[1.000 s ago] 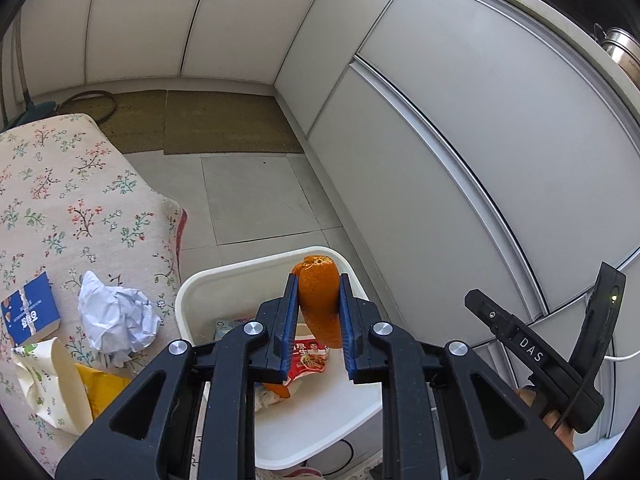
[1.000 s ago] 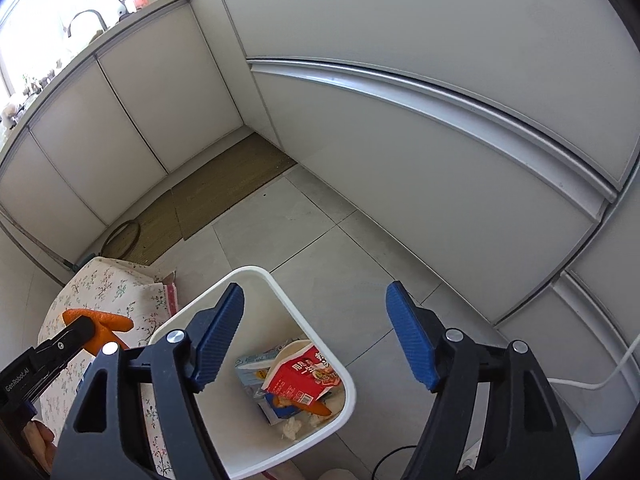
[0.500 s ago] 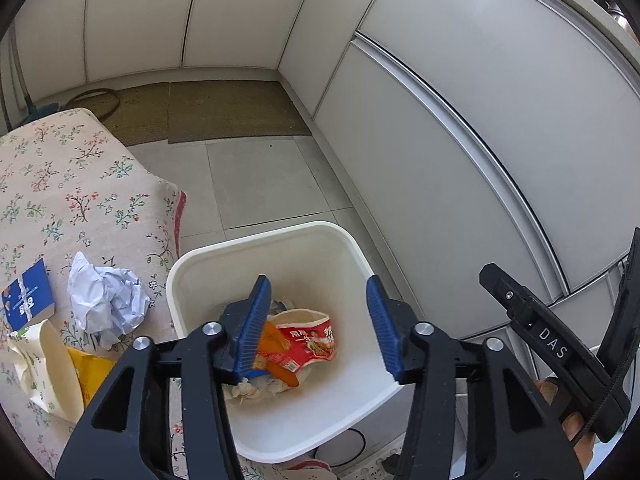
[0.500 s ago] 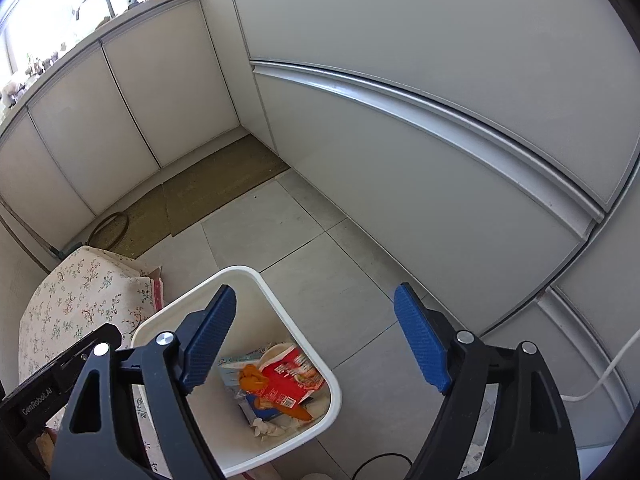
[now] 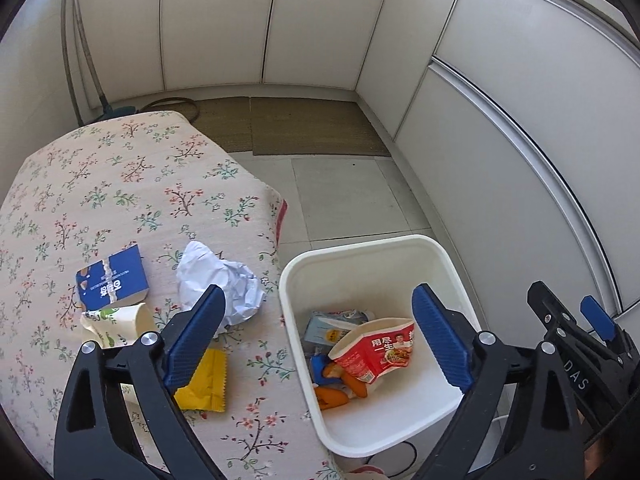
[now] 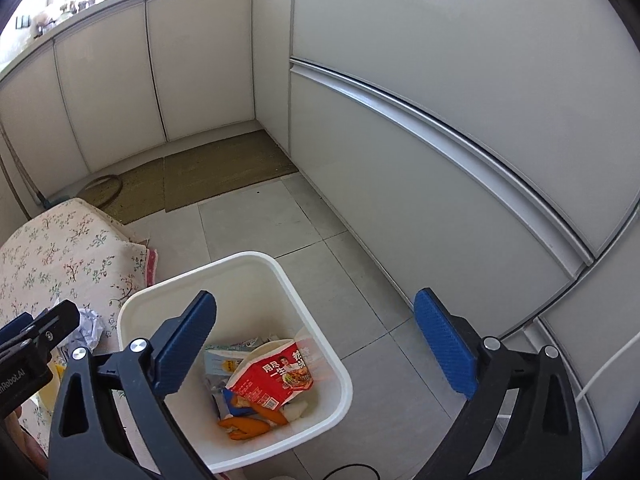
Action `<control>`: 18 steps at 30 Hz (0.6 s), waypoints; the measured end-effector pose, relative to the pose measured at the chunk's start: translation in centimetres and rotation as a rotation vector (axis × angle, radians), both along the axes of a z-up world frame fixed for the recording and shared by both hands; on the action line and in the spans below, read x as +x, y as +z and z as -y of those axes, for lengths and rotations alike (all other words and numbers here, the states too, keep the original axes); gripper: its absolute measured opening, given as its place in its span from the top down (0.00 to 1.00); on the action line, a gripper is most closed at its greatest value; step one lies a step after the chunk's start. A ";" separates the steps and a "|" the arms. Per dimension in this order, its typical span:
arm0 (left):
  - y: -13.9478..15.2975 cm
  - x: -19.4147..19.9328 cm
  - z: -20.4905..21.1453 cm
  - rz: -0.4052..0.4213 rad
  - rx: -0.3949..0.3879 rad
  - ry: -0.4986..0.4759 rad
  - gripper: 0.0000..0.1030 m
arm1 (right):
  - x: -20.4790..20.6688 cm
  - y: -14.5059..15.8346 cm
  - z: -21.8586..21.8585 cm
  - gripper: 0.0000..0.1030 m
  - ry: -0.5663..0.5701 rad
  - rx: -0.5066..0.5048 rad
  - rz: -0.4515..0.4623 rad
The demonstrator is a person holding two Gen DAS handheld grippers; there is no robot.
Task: Collect trash
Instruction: 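Move both open tools back over the table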
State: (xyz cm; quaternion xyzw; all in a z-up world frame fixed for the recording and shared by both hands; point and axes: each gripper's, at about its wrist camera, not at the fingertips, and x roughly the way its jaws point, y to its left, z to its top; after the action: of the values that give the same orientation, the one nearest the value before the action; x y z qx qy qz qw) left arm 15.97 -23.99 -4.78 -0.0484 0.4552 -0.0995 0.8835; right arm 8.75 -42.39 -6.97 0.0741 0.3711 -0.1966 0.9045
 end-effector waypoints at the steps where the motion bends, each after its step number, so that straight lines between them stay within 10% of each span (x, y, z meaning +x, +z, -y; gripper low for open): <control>1: -0.1 -0.1 -0.5 0.000 0.002 0.008 0.12 | 0.1 0.1 -0.6 0.07 0.010 -0.014 -0.001; 18: -0.3 -0.7 -13.8 -0.040 -0.007 0.221 0.11 | 2.8 0.3 -8.7 0.07 0.161 -0.083 -0.021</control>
State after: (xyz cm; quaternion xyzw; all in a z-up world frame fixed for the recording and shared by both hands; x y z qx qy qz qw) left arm 15.23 -10.21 -5.07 -0.1034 0.4643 -0.0021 0.8796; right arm 11.58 -33.66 -6.65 0.0045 0.3768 -0.1389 0.9158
